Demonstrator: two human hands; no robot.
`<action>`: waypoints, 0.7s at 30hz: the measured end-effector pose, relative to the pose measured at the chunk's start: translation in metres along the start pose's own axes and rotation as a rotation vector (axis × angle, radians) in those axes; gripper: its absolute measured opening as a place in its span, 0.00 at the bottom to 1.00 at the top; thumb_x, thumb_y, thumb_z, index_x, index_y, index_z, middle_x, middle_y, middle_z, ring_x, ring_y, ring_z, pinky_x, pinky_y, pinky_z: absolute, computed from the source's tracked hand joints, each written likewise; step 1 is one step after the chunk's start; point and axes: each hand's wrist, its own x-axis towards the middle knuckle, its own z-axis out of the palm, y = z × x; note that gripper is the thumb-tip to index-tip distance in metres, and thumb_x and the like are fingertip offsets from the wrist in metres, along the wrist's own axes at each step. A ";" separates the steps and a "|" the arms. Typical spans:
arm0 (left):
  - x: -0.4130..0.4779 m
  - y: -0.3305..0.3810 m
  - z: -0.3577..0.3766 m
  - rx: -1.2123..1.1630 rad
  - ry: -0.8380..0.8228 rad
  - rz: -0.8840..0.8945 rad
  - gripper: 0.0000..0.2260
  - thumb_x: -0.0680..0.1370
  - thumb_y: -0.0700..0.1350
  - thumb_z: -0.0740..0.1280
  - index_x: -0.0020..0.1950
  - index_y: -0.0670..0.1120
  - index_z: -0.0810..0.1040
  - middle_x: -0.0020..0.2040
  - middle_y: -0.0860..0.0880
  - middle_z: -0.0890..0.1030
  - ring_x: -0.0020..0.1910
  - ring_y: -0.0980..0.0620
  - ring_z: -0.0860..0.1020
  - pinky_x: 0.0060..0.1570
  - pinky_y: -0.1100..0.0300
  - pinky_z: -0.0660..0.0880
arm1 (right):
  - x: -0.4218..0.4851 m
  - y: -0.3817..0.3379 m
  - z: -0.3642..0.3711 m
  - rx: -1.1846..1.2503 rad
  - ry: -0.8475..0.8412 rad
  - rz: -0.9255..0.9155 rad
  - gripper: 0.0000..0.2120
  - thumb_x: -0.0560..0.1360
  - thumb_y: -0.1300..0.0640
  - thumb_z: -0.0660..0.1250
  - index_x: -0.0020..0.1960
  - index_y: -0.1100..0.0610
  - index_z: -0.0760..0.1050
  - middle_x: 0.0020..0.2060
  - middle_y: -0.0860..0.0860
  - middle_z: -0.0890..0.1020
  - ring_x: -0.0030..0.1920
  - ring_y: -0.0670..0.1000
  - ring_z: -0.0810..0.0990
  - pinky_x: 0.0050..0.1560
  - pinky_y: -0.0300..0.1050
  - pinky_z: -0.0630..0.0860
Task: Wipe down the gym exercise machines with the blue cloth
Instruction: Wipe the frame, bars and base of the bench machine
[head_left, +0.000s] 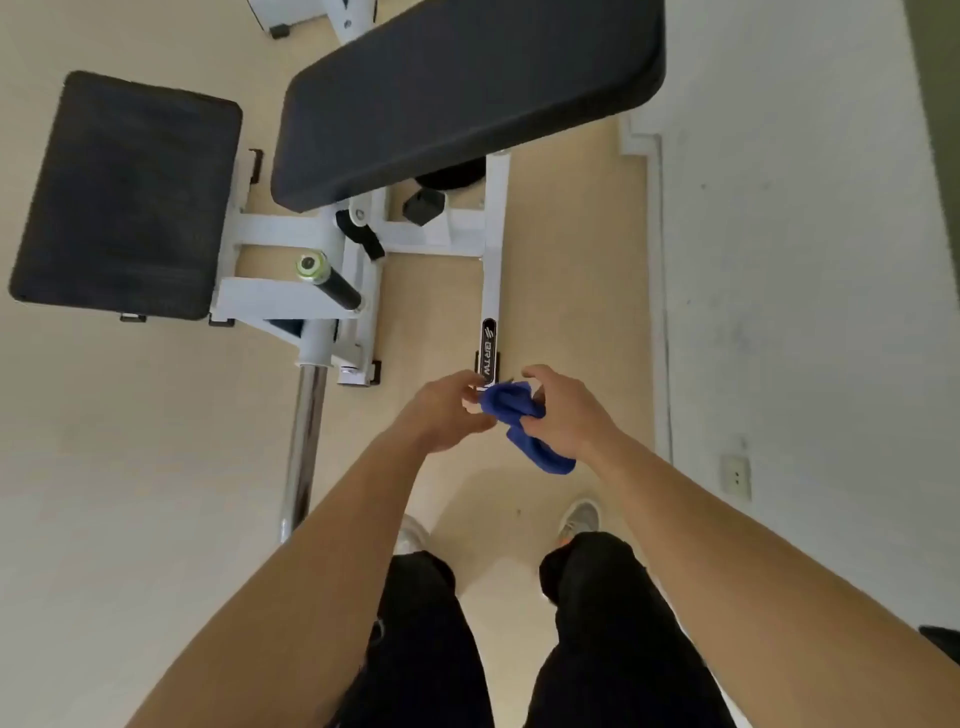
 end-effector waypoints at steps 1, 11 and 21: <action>0.016 -0.005 0.014 -0.022 0.016 0.014 0.20 0.75 0.48 0.72 0.67 0.51 0.75 0.60 0.53 0.80 0.54 0.53 0.78 0.55 0.58 0.74 | 0.017 0.013 0.010 0.035 -0.007 0.001 0.31 0.73 0.59 0.69 0.74 0.49 0.64 0.50 0.45 0.78 0.49 0.51 0.78 0.52 0.46 0.75; 0.190 -0.114 0.116 -0.041 0.133 0.000 0.02 0.78 0.47 0.64 0.49 0.54 0.73 0.45 0.51 0.81 0.42 0.48 0.79 0.43 0.54 0.75 | 0.177 0.149 0.123 0.143 -0.102 -0.041 0.23 0.72 0.57 0.68 0.64 0.42 0.74 0.48 0.45 0.82 0.49 0.49 0.81 0.49 0.44 0.75; 0.345 -0.202 0.141 0.042 0.041 0.097 0.07 0.78 0.55 0.67 0.50 0.52 0.76 0.40 0.53 0.81 0.37 0.55 0.78 0.35 0.61 0.71 | 0.334 0.236 0.166 0.027 -0.045 -0.188 0.09 0.76 0.51 0.68 0.39 0.52 0.74 0.49 0.50 0.76 0.48 0.52 0.76 0.51 0.50 0.73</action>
